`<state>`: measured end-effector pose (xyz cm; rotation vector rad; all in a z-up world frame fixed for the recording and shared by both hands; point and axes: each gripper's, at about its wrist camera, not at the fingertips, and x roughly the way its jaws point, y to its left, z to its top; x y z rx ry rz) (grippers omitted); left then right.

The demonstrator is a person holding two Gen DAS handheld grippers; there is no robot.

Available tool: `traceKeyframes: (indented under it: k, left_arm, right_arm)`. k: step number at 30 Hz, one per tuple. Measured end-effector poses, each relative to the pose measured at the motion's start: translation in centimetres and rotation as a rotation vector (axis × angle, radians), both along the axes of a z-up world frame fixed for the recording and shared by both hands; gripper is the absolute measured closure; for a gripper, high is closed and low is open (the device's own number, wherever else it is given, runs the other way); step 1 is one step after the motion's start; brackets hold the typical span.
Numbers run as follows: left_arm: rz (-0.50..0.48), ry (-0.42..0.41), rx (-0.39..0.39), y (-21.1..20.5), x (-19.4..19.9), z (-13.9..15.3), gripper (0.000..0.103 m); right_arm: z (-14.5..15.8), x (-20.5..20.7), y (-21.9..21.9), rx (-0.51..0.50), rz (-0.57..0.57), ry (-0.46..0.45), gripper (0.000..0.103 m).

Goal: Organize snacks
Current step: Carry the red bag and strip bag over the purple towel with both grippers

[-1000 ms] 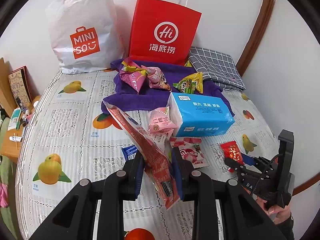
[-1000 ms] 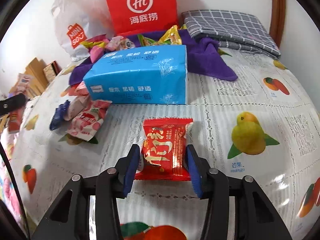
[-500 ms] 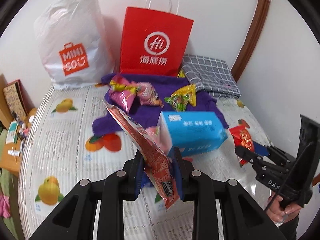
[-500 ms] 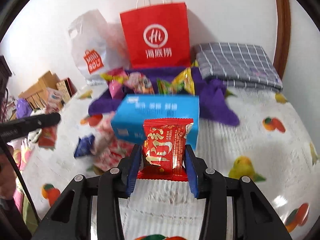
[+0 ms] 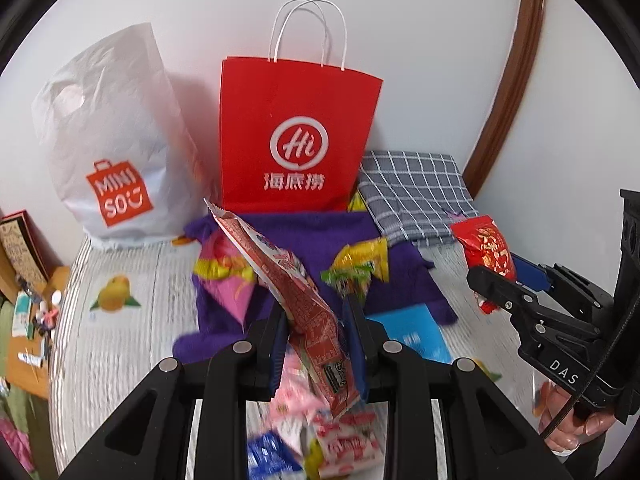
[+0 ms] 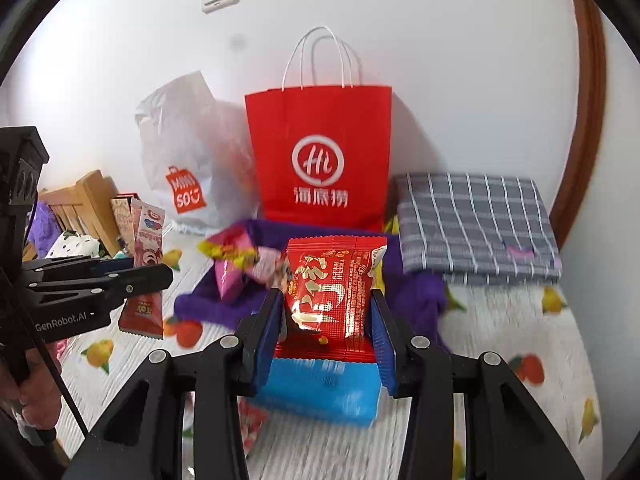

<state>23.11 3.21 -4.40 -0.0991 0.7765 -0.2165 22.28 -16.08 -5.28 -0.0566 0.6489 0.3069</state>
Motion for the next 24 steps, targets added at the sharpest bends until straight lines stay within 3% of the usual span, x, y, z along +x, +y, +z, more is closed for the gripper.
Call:
traceKeyframes:
  k: [13, 21, 24]
  left_arm:
    - [0.028, -0.008, -0.032, 0.6, 8.3, 0.3, 0.077]
    - [0.028, 0.052, -0.038, 0.6, 12.0, -2.9, 0.077]
    - [0.038, 0.080, -0.030, 0.9, 12.5, -4.0, 0.077]
  right_arm:
    - [-0.5, 8.8, 1.7, -0.002, 0.050, 0.012, 0.061]
    - [-1.8, 13.1, 0.3, 0.085, 0.046, 0.068, 0.061]
    - [-3.3, 14.2, 0.0, 0.051, 0.056, 0.121, 0.061]
